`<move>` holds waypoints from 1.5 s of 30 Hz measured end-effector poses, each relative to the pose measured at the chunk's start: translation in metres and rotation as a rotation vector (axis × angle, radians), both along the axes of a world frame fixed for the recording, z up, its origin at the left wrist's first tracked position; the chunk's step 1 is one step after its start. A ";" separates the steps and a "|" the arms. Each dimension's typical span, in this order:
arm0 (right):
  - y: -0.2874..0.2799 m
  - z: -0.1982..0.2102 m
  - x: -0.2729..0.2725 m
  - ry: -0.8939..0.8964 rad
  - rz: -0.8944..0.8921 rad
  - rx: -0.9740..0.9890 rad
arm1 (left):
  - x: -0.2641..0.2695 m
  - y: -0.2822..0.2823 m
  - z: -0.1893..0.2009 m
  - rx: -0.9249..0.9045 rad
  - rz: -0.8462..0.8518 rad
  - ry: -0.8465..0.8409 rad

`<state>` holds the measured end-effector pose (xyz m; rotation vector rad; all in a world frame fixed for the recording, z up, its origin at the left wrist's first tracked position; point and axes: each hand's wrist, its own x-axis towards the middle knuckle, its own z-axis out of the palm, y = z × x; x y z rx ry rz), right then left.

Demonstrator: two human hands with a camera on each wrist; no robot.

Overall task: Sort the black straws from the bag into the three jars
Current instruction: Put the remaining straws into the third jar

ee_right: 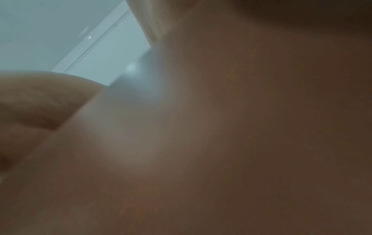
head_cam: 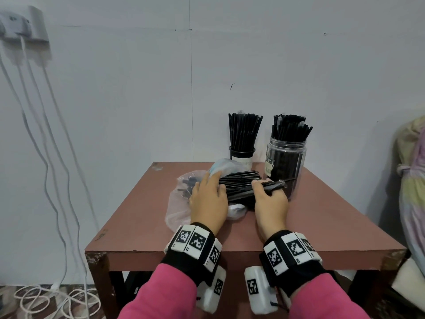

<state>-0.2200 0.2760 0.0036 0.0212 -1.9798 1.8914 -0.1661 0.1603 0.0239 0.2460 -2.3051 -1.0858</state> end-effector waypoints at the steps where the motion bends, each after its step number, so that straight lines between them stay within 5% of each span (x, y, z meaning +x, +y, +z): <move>1: -0.001 0.006 0.000 0.013 0.023 0.003 | 0.000 -0.001 0.006 0.051 -0.018 -0.009; 7: -0.012 0.036 -0.005 0.057 0.151 0.040 | 0.007 -0.007 0.051 0.326 -0.058 0.025; 11: -0.020 0.042 0.000 0.081 0.088 0.105 | 0.010 -0.014 0.058 0.369 -0.115 -0.041; 16: -0.025 0.050 0.008 0.098 0.247 0.091 | 0.012 -0.016 0.056 0.434 -0.127 0.034; 20: -0.031 0.056 0.008 0.218 0.238 0.142 | 0.013 -0.017 0.059 0.348 -0.116 0.005; 37: -0.011 0.107 0.004 0.289 0.277 -0.478 | 0.015 -0.033 0.071 0.430 -0.088 0.067; 45: 0.009 0.139 -0.008 0.280 0.243 -0.514 | 0.012 -0.036 0.067 0.384 -0.087 0.019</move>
